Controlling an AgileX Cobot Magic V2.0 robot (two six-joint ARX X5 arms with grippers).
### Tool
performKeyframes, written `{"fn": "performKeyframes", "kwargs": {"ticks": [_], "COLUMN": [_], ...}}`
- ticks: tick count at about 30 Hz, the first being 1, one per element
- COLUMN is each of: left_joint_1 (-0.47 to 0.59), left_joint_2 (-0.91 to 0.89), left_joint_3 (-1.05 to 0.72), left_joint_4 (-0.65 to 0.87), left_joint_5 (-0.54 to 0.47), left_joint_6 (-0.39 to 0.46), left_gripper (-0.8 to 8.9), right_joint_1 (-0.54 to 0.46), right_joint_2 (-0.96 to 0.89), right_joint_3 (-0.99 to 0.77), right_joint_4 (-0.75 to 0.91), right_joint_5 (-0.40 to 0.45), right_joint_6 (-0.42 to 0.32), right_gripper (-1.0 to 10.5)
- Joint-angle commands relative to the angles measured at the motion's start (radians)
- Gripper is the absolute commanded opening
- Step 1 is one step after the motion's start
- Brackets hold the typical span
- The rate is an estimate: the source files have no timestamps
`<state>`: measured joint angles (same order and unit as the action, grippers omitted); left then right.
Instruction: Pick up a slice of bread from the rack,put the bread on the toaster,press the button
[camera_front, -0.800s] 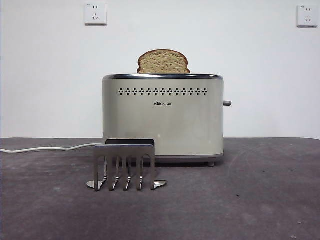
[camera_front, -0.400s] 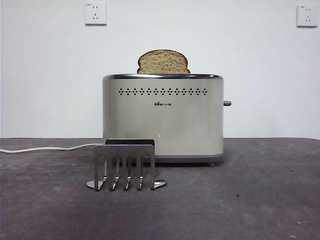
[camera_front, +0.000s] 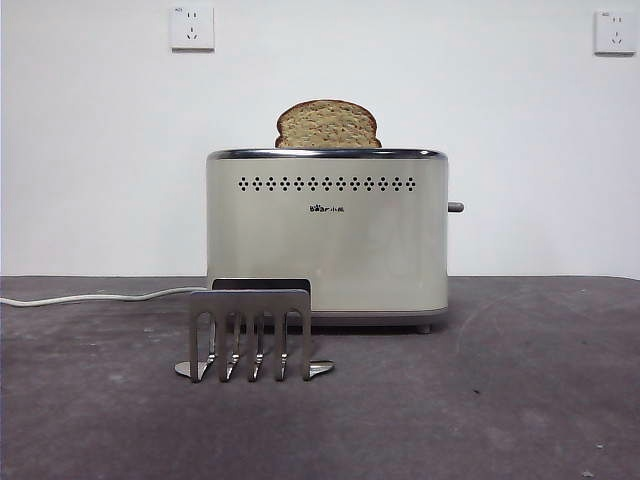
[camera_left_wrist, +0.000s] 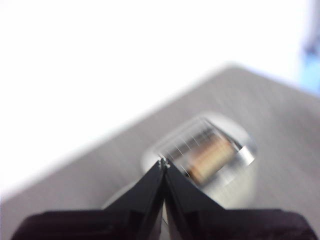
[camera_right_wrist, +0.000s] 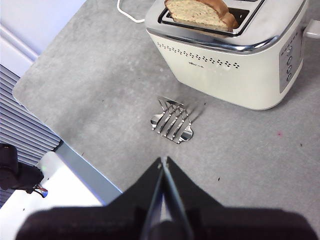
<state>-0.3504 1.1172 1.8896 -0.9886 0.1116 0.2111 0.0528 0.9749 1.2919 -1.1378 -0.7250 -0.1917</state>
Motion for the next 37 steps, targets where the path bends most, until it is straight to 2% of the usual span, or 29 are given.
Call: {"fn": "performKeyframes", "kwargs": {"ticks": [1,5,11,15,21,26,37], "left_joint_1": [0.076,0.172,0.282,0.32,0.357,0.366,0.366], "left_joint_2": [-0.085,-0.24,-0.5,-0.649,-0.842,-0.957,-1.082], "left_joint_3": [-0.069,-0.28,-0.732,-0.996,-1.342,-1.561,-1.81], "left_joint_4": [0.119,0.339,0.709,0.851,0.953,0.981,0.98], "left_joint_5": [0.0,-0.019,-0.163,-0.164,-0.164,-0.166,-0.165], "left_joint_6": [0.027,0.03,0.029,0.024,0.02,-0.01,-0.01], "left_gripper": [-0.03,-0.03,-0.03,-0.03,-0.03,-0.03,-0.03], "right_joint_1": [0.0,0.001,0.0,0.0,0.001,0.0,0.001], "right_joint_2": [0.0,0.0,0.0,0.0,0.0,0.0,0.0], "right_joint_3": [-0.008,-0.008,-0.008,-0.008,-0.008,-0.008,-0.008], "right_joint_4": [0.001,0.001,0.001,0.001,0.001,0.001,0.001], "right_joint_5": [-0.001,-0.001,-0.001,-0.001,-0.001,-0.001,-0.001], "right_joint_6": [-0.008,-0.008,-0.008,-0.008,-0.008,-0.008,-0.008], "right_gripper": [0.0,0.0,0.0,0.0,0.0,0.0,0.0]}}
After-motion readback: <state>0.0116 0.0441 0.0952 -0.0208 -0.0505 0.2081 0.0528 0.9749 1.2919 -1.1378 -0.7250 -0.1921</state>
